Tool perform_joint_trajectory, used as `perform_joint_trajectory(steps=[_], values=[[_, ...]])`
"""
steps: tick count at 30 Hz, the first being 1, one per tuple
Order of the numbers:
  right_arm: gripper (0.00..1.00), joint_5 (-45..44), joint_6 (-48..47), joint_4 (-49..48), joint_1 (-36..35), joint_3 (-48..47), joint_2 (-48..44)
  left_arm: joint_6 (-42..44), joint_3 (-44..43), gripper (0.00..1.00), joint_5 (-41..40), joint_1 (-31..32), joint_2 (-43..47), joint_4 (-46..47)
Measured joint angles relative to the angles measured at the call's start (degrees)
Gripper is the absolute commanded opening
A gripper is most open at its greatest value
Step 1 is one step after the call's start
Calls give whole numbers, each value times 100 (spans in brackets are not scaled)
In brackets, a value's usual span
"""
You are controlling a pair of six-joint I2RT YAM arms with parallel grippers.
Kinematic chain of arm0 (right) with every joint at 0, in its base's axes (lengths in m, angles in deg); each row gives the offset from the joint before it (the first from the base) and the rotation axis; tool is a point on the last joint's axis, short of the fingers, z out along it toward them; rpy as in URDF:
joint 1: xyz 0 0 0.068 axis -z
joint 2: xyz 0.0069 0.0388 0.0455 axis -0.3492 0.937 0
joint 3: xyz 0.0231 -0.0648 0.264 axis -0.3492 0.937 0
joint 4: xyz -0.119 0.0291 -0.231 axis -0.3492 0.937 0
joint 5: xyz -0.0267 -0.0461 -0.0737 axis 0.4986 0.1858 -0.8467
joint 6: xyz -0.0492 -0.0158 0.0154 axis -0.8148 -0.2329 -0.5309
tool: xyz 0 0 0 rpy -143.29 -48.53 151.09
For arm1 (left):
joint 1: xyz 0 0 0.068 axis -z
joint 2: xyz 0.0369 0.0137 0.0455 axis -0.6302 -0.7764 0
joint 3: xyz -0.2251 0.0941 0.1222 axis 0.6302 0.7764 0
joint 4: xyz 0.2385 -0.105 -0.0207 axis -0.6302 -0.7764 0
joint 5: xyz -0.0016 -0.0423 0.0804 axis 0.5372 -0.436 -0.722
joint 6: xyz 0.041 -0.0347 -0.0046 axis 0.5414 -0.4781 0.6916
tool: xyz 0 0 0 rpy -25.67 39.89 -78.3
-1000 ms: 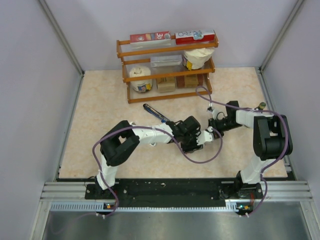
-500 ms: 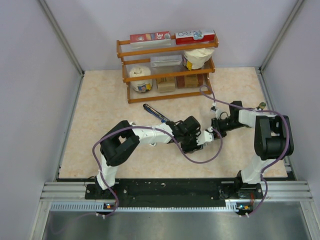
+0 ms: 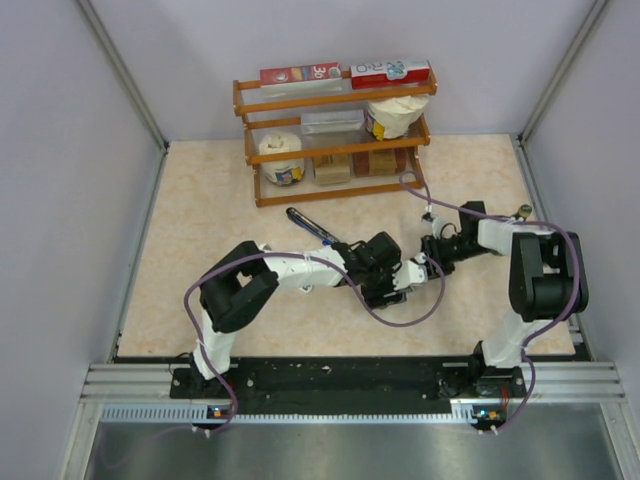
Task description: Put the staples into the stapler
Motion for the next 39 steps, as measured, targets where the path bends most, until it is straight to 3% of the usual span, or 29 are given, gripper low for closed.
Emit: perform_joint_trajectory(steps=[1,3,5,11,18,24,33,39], values=[[32,-31,-4,0,0,0,-31,4,0,75,-24,0,11,-4],[32,-81,-28,2,0,0,-133,22,0,94,-90,-11,44,-39],[32,-142,-109,4,0,0,-330,70,4,99,-127,-46,138,-133],[40,-372,-688,22,0,0,-1287,271,57,99,9,-400,1021,-483],[47,-481,-1897,24,2,0,-2194,468,59,99,737,-1394,2476,-1108],[47,-577,-3163,37,-212,4,-2363,422,503,99,916,-2249,3703,-1576],[44,-791,-4717,42,-1252,7,-2264,337,1222,99,892,-3515,5786,-2260],[41,-1071,-5672,37,-1611,127,-2087,361,2033,99,898,-4192,6664,-2594]])
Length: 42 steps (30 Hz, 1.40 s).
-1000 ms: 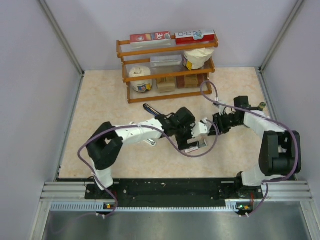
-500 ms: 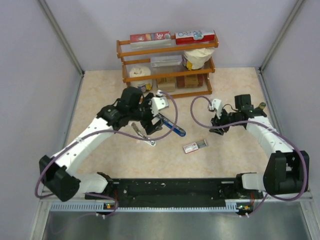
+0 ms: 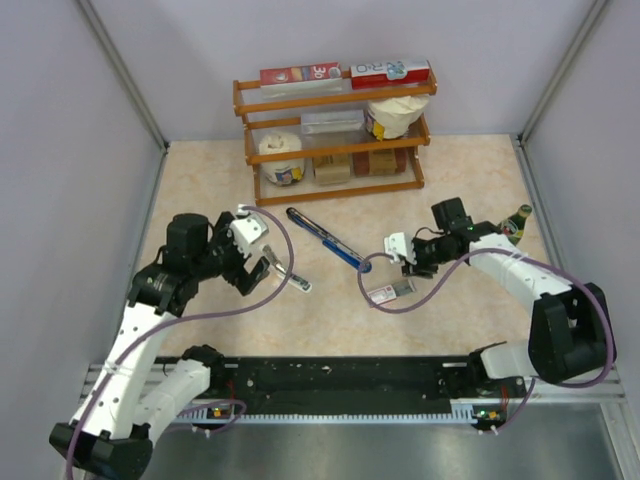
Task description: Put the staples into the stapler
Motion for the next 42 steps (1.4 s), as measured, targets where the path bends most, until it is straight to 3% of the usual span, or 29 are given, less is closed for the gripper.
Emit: perform_joint_trajectory(steps=[7,19,42], values=[[37,-260,-608,52,-476,133,254,0,546,99,122,-437,136,-138],[34,-496,-940,72,-601,501,304,-63,949,99,601,-1021,448,7],[37,-649,-909,-153,-605,632,573,-61,1303,99,883,-1300,835,188]])
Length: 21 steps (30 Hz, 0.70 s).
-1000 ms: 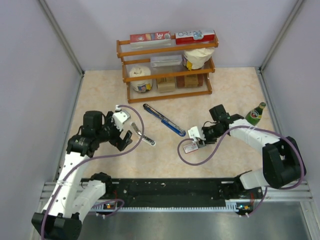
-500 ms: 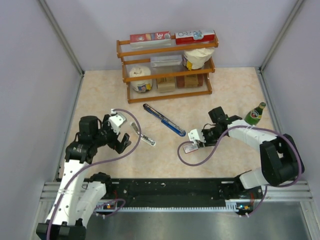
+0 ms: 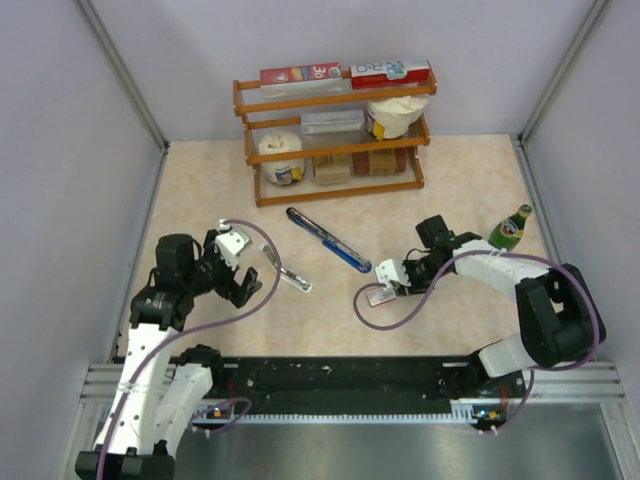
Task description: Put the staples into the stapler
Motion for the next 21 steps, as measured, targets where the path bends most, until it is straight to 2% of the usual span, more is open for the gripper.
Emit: perform_joint_trajectory(steps=[21], values=[[36,98,227,-50,0,0,-61,0,2,99,63,-105,48,24]])
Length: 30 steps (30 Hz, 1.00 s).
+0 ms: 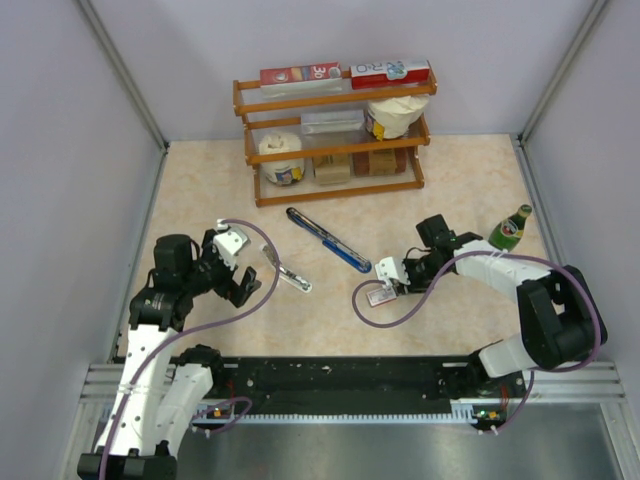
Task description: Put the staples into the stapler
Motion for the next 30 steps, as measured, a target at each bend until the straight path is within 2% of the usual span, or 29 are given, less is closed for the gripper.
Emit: perform_joint_trajectory(steps=[30], values=[[34,-96,28,-219,0,4,2,0,0,99,42,-61,-2,42]])
